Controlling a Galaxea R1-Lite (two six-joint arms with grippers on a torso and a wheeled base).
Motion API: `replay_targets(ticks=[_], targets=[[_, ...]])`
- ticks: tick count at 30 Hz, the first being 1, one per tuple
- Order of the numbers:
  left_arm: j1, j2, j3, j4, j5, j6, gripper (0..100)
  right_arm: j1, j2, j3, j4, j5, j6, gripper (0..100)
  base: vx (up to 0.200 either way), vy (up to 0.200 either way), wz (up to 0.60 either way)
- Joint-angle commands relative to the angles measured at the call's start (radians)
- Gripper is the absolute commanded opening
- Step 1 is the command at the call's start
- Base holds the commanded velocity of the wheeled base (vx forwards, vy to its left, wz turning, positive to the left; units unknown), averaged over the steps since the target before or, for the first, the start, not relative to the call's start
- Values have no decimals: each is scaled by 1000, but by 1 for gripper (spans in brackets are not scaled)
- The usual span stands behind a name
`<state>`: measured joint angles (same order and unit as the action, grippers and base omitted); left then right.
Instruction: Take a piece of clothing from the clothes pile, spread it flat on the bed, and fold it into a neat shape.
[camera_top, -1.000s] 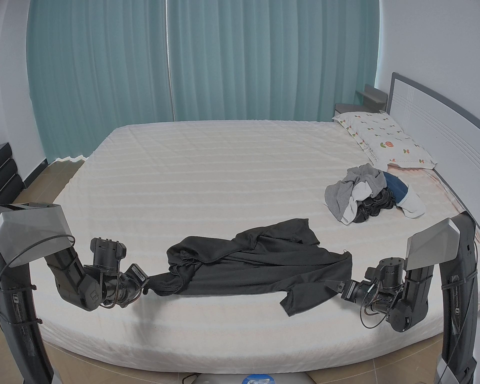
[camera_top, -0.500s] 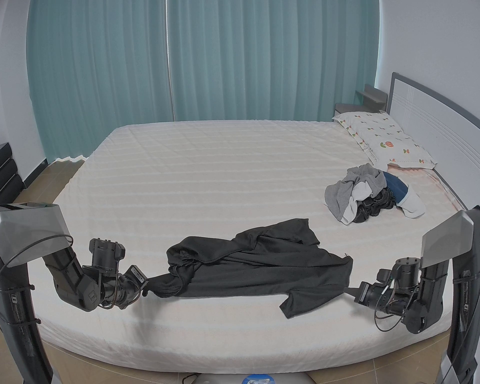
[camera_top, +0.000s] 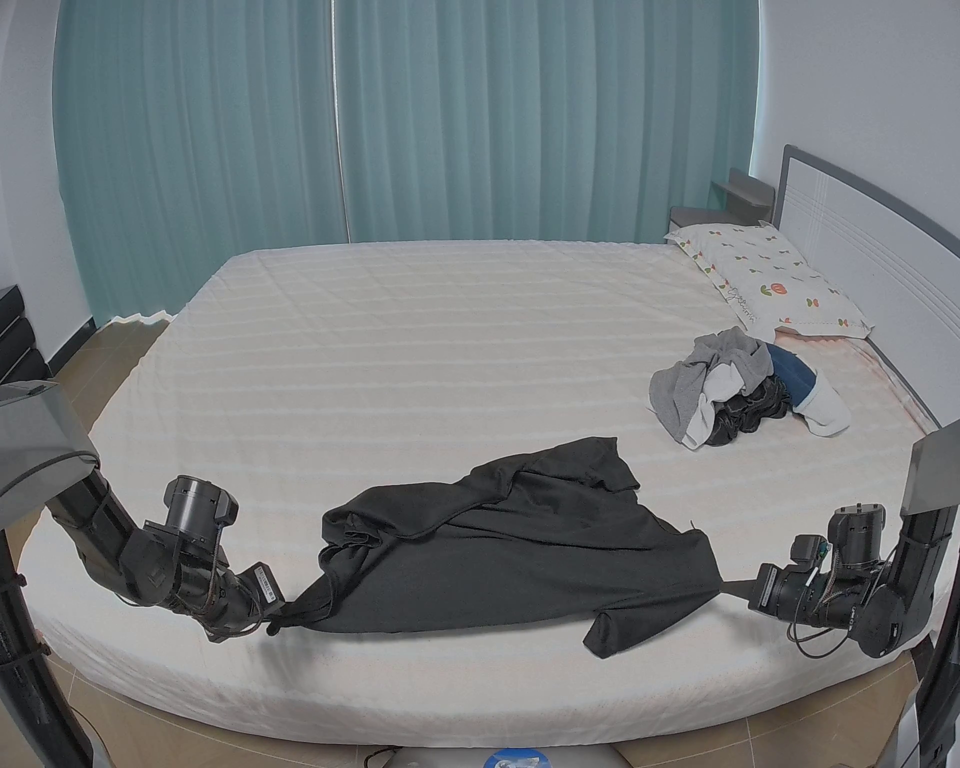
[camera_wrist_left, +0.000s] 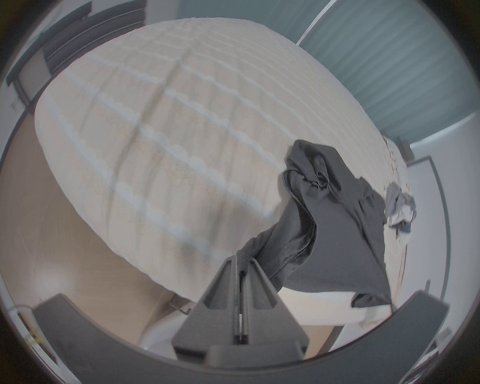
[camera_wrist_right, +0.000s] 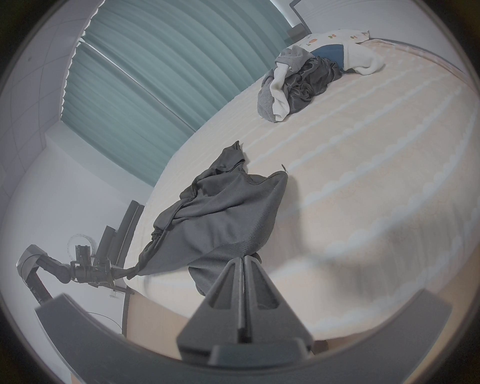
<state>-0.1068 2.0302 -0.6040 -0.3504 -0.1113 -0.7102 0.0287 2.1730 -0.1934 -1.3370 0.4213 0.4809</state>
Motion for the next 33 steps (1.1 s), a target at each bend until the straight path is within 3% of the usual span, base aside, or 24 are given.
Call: replay_targets(ticks=[1, 4, 6, 11, 14, 24, 30, 31, 33], targets=[[9, -48, 26, 88, -5, 138, 0, -3, -171, -14, 159, 1, -27, 0, 0, 0, 0], [9, -50, 27, 126, -4, 163, 0, -1, -209, -37, 288, 1, -61, 0, 0, 0, 0], [6, -48, 26, 160, -4, 169, 0, -6, -246, -60, 458, 1, -156, 0, 0, 0, 0], [4, -47, 26, 251, -4, 238, 0, -3, -272, -87, 641, 1, -242, 0, 0, 0, 0], [4, -51, 15, 312, -4, 279, 0, -6, -291, -103, 685, -1, -255, 0, 0, 0, 0], [18, -90, -3, 332, -27, 275, 0, -4, -444, -172, 927, 21, -266, 0, 0, 0, 0], [13, -71, -2, 347, -30, 287, 0, -1, -321, -152, 931, 4, -404, 0, 0, 0, 0], [12, -45, -2, 347, -30, 288, 0, -3, -257, -138, 921, -21, -476, 0, 0, 0, 0], [10, -35, 0, 346, -28, 290, 0, -3, -236, -136, 918, -36, -495, 0, 0, 0, 0]])
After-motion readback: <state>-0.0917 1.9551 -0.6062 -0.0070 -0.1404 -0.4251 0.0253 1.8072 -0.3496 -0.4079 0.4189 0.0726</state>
